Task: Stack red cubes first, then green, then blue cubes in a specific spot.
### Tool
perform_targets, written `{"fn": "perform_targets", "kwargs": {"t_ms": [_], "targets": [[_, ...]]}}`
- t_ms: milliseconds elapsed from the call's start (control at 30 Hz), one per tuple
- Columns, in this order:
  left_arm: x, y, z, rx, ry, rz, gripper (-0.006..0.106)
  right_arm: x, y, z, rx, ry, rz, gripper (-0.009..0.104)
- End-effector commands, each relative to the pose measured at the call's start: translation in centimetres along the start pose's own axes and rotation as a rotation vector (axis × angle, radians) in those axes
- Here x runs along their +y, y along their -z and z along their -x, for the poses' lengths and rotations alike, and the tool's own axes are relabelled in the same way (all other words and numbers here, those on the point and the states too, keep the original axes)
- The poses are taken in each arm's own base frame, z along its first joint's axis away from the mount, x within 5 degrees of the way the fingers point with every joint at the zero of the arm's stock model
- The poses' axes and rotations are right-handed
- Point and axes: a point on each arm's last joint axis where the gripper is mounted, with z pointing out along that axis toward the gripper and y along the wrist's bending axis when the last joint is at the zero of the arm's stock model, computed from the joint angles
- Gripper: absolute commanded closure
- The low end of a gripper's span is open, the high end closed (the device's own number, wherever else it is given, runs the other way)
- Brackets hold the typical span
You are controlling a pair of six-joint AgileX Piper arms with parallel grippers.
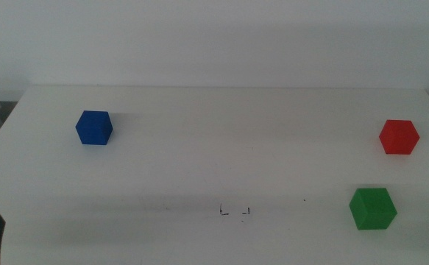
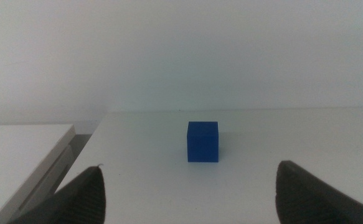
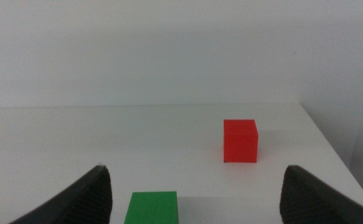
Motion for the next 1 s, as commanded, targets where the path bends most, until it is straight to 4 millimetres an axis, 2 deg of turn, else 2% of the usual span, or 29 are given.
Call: {"fn": "perform_targets", "kwargs": {"t_ms": [0,133,267,333,467,667,767,867,967], "targets": [[0.0,0.0,0.0,-0.008,0.008,0.0,0.007,-0.1,0.0,0.1,-0.025,0.026,-0.01,0.003],[0.0,0.0,0.0,-0.008,0.008,0.0,0.007,0.0,0.0,0.0,-0.015,-0.069,-0.006,0.003],[0.0,0.0,0.0,-0.008,0.008,0.0,0.007,0.0,0.1,0.3,-0.017,-0.085,-0.005,0.003],[0.0,0.0,0.0,-0.008,0.008,0.0,0.007,0.0,0.3,1.9,-0.046,-0.091,-0.003,0.003],[0.0,0.0,0.0,-0.008,0.008,0.0,0.007,0.2,0.1,6.0,0.046,-0.092,-0.012,0.003],[0.0,0.0,0.0,-0.008,0.008,0.0,0.007,0.4,-1.5,13.9,0.364,-0.062,-0.048,0.003],[0.0,0.0,0.0,-0.008,0.008,0.0,0.007,0.5,-2.0,17.7,0.464,-0.07,-0.053,0.003],[0.0,0.0,0.0,-0.008,0.008,0.0,0.007,0.6,-2.8,20.5,0.471,-0.07,-0.054,0.003],[0.0,0.0,0.0,-0.008,0.008,0.0,0.007,0.8,-3.4,21.9,0.45,-0.088,-0.046,0.003]]}}
